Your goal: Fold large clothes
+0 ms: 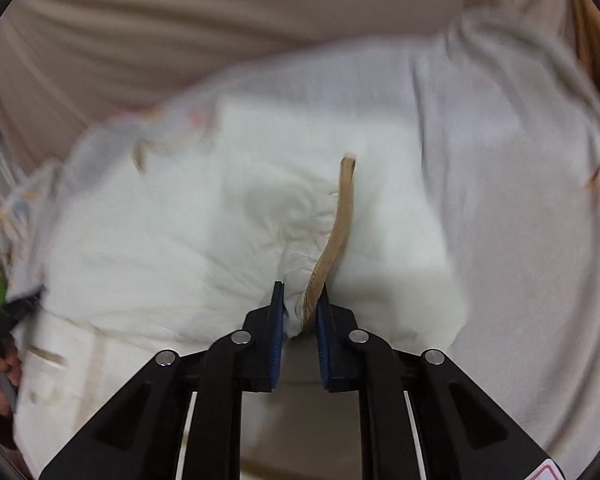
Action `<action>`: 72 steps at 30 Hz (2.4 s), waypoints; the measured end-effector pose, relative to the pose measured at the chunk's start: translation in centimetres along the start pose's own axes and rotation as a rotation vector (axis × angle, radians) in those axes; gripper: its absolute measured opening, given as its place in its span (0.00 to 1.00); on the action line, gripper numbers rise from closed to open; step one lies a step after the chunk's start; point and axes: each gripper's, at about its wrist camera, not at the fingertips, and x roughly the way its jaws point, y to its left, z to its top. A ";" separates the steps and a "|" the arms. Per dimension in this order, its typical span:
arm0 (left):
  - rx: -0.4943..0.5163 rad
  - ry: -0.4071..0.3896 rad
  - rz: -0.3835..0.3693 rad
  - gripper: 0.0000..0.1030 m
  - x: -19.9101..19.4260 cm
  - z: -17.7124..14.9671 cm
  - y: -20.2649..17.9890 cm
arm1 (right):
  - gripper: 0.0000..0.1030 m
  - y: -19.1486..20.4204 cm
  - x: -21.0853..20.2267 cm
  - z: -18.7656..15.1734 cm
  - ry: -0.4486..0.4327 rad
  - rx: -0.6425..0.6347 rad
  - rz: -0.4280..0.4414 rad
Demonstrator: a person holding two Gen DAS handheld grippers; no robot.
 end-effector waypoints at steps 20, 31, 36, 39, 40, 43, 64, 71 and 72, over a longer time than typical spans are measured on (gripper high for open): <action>-0.310 0.102 -0.379 0.82 -14.2 -16.8 6.6 | 0.61 -6.1 -20.1 -21.6 -0.002 0.157 0.197; -0.394 0.089 -0.437 0.78 -14.5 -19.9 5.6 | 0.67 -6.7 -19.8 -23.3 -0.087 0.267 0.152; -0.366 0.091 -0.458 0.49 -14.7 -19.7 4.4 | 0.36 -4.9 -19.1 -23.2 -0.083 0.198 0.180; -0.362 0.072 -0.463 0.24 -15.5 -19.6 4.3 | 0.09 -4.8 -19.2 -23.1 -0.112 0.214 0.209; -0.361 0.059 -0.465 0.22 -15.9 -19.5 4.4 | 0.07 -4.7 -19.7 -23.1 -0.142 0.213 0.216; -0.356 0.003 -0.476 0.16 -17.5 -19.5 4.5 | 0.05 -4.2 -21.8 -23.0 -0.240 0.201 0.224; -0.280 -0.624 -0.661 0.08 -38.5 -20.2 7.2 | 0.04 -3.0 -40.8 -26.1 -0.958 0.060 0.450; -0.317 -0.469 -0.618 0.09 -33.6 -18.0 7.8 | 0.04 -3.7 -38.3 -24.0 -0.873 0.087 0.411; -0.330 -0.427 -0.617 0.09 -32.4 -17.6 7.7 | 0.04 -3.6 -37.7 -23.6 -0.844 0.092 0.399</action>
